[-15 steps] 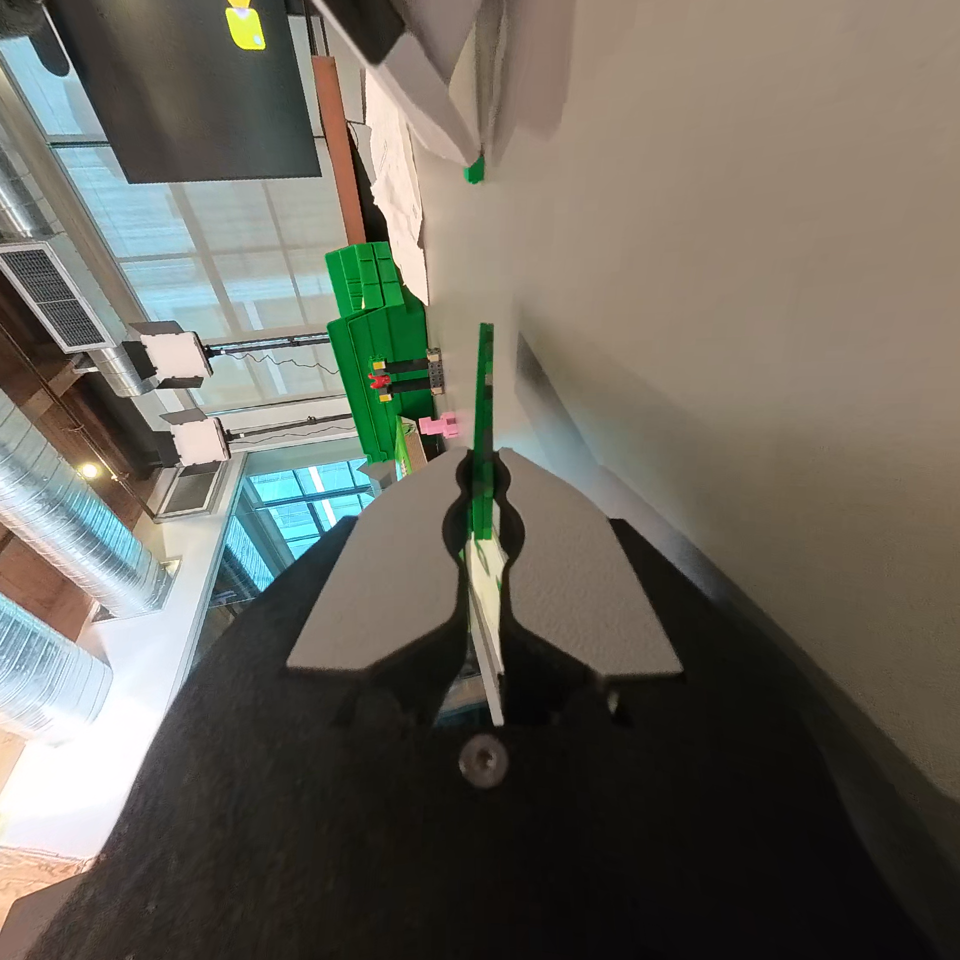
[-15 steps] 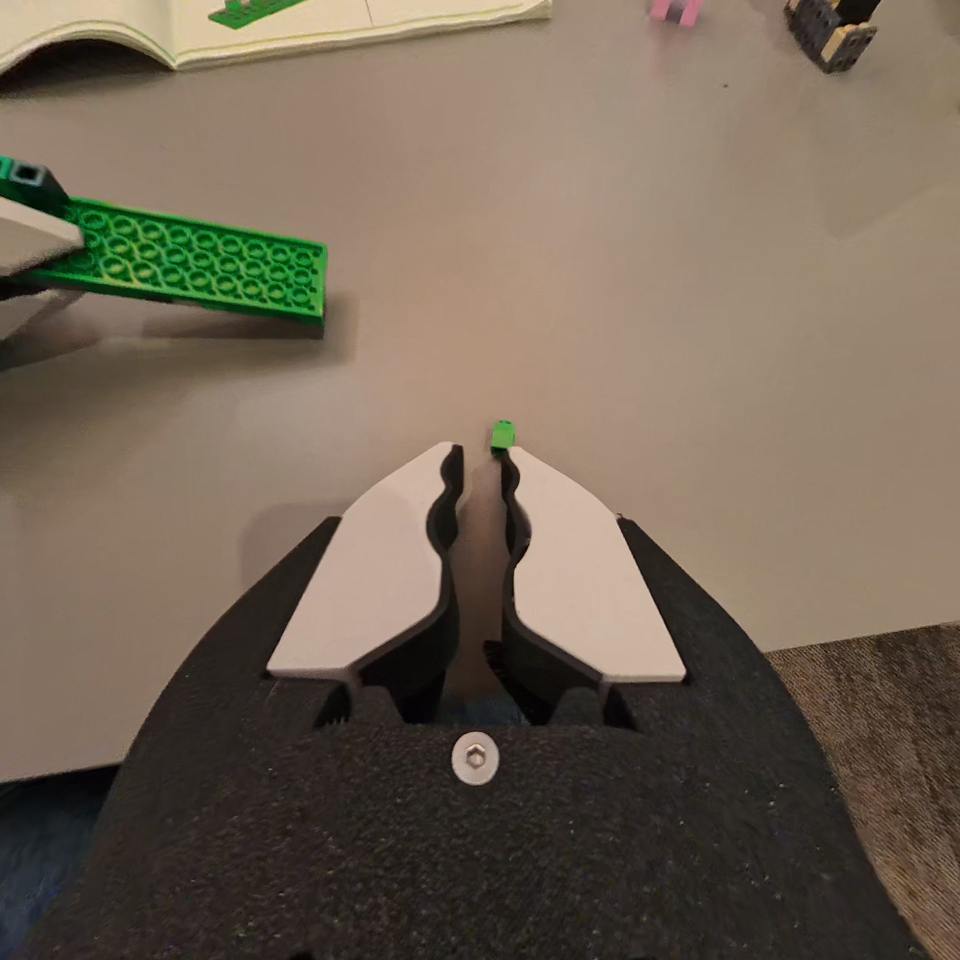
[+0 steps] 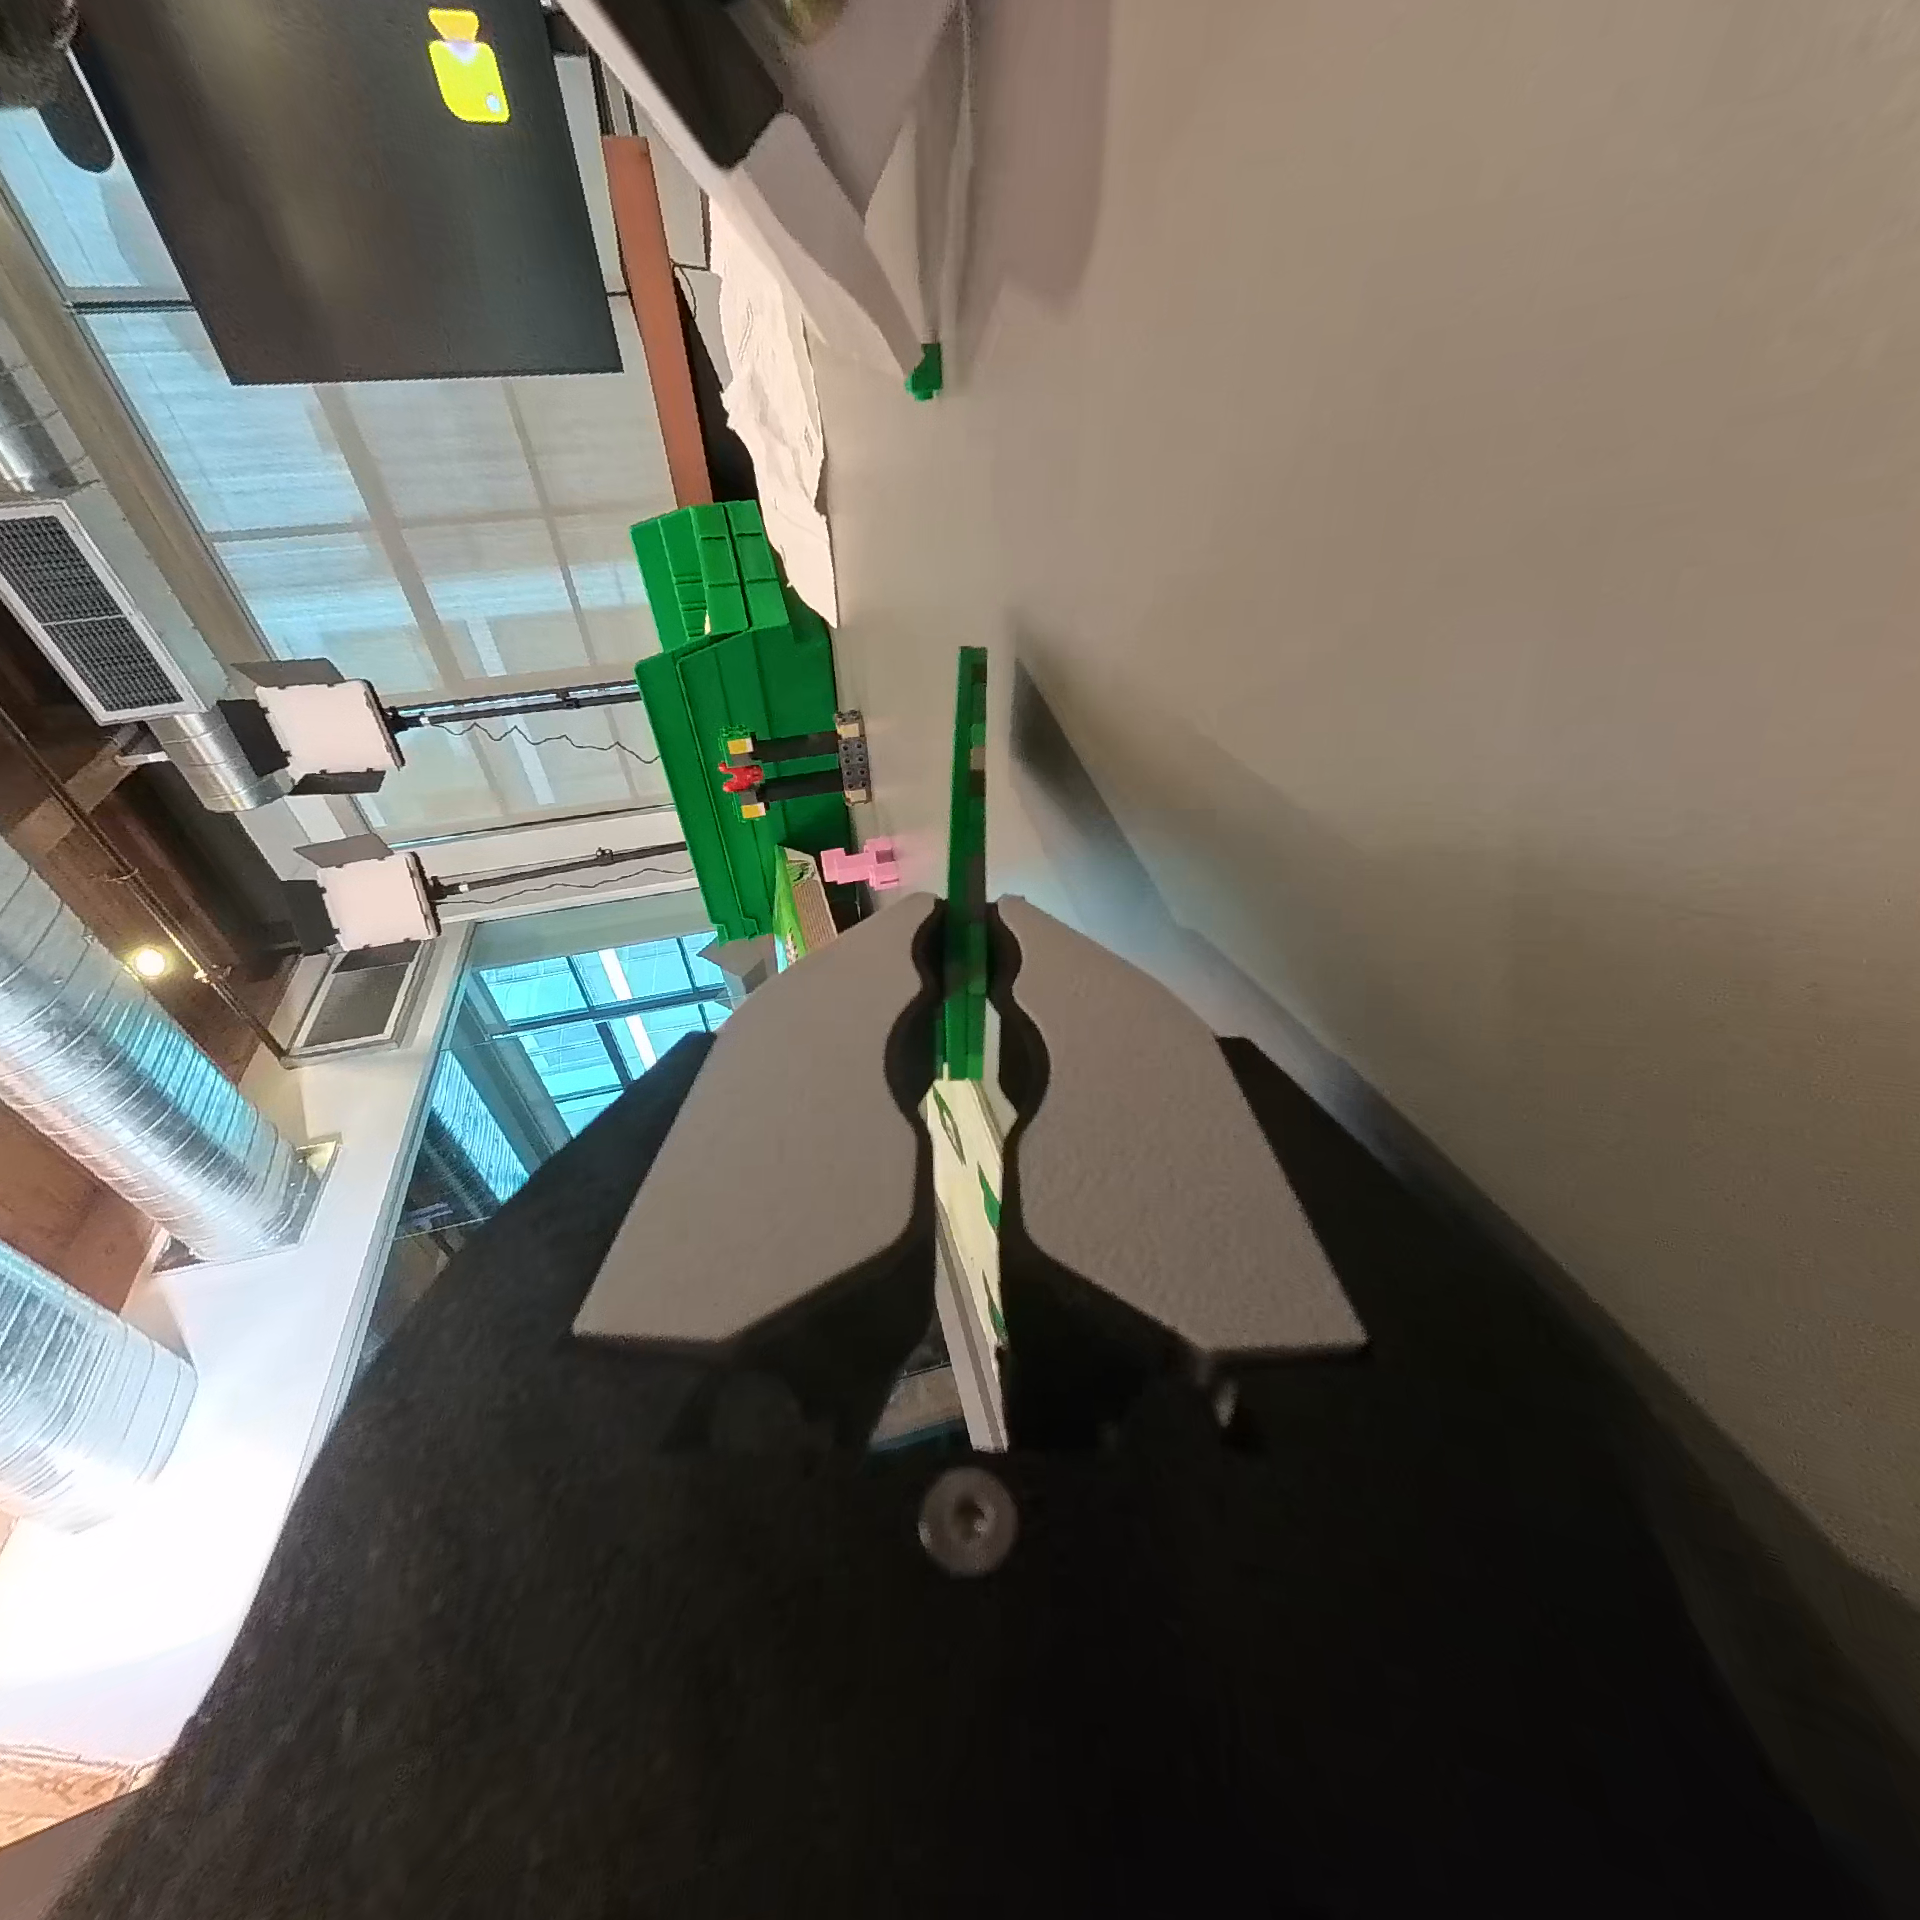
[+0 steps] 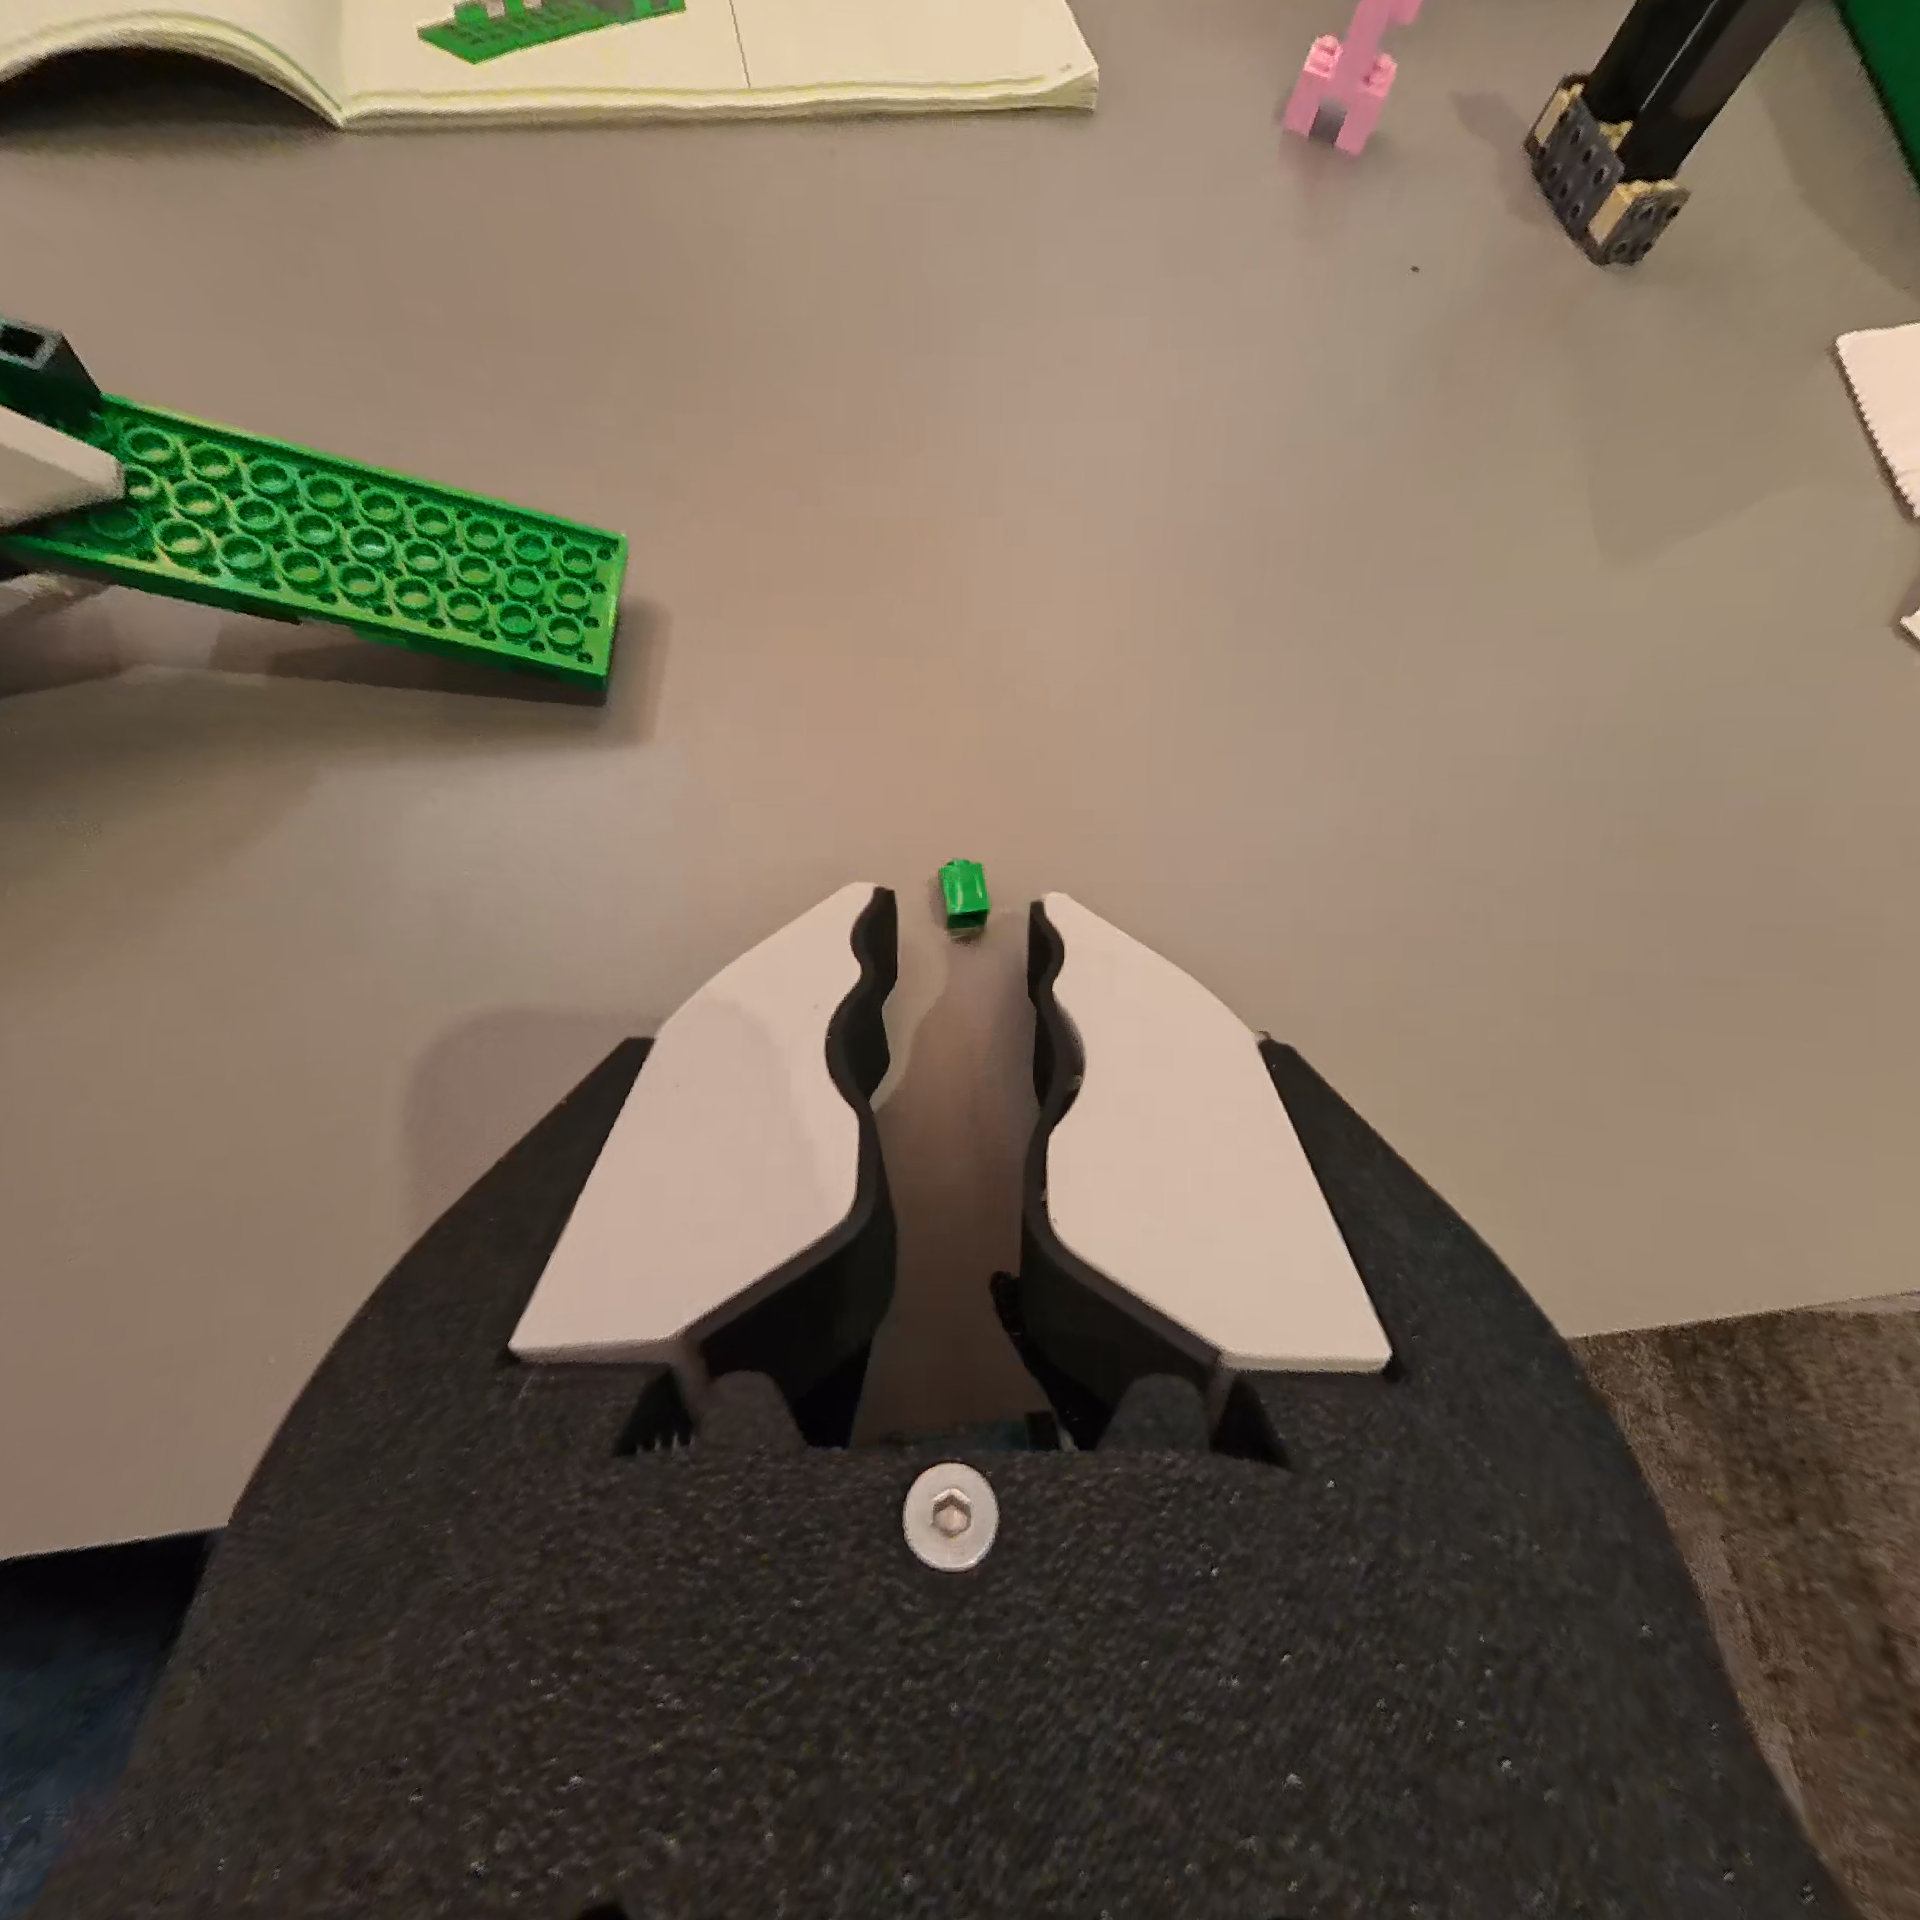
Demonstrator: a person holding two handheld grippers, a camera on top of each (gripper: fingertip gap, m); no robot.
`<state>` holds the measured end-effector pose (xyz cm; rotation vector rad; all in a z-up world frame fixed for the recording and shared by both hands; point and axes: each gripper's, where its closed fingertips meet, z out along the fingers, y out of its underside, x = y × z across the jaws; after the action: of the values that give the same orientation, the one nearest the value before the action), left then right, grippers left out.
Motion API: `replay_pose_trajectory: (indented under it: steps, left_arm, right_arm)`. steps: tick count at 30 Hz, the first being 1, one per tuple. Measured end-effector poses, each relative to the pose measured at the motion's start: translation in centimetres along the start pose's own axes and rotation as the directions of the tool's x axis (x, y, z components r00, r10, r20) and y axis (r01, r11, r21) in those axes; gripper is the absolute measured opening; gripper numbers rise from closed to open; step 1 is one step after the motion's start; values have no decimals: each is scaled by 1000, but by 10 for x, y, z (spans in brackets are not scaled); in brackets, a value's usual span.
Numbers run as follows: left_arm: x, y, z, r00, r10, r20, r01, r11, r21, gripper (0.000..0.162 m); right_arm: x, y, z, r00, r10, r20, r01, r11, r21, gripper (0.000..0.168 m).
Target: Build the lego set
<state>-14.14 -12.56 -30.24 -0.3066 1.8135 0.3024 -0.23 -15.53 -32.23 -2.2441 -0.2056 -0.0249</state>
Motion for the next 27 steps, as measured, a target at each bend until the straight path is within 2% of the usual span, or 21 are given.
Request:
replay_pose_trajectory:
  steps: [5, 9, 19, 23, 25, 27]
  left_arm:
    - [2, -1, 0, 1000, 2, -13, -1, 1000, 4, 6]
    - [3, -1, 0, 1000, 2, -21, -2, 1000, 7, 6]
    - [4, -3, 0, 1000, 8, -23, -7, 1000, 14, 6]
    - [4, -6, 0, 1000, 8, -21, -8, 1000, 26, 6]
    - [4, -10, -1, 1000, 1, -29, 0, 999, 43, 6]
    - [4, -14, -2, 999, -13, -38, 15, 998, 64, 6]
  right_arm:
    - [-2, 0, 0, 997, 36, 63, -37, 999, 20, 18]
    - [3, 0, 3, 998, 40, 55, -40, 999, -2, 16]
    - [-2, 1, 5, 995, -20, 101, 24, 999, -38, 8]
    - [-14, -8, 4, 968, -175, 180, 179, 984, -7, 7]
    - [-34, -25, 1, 921, -272, 279, 272, 961, 40, 7]
    - [-60, -44, -4, 828, -395, 399, 393, 915, 90, 7]
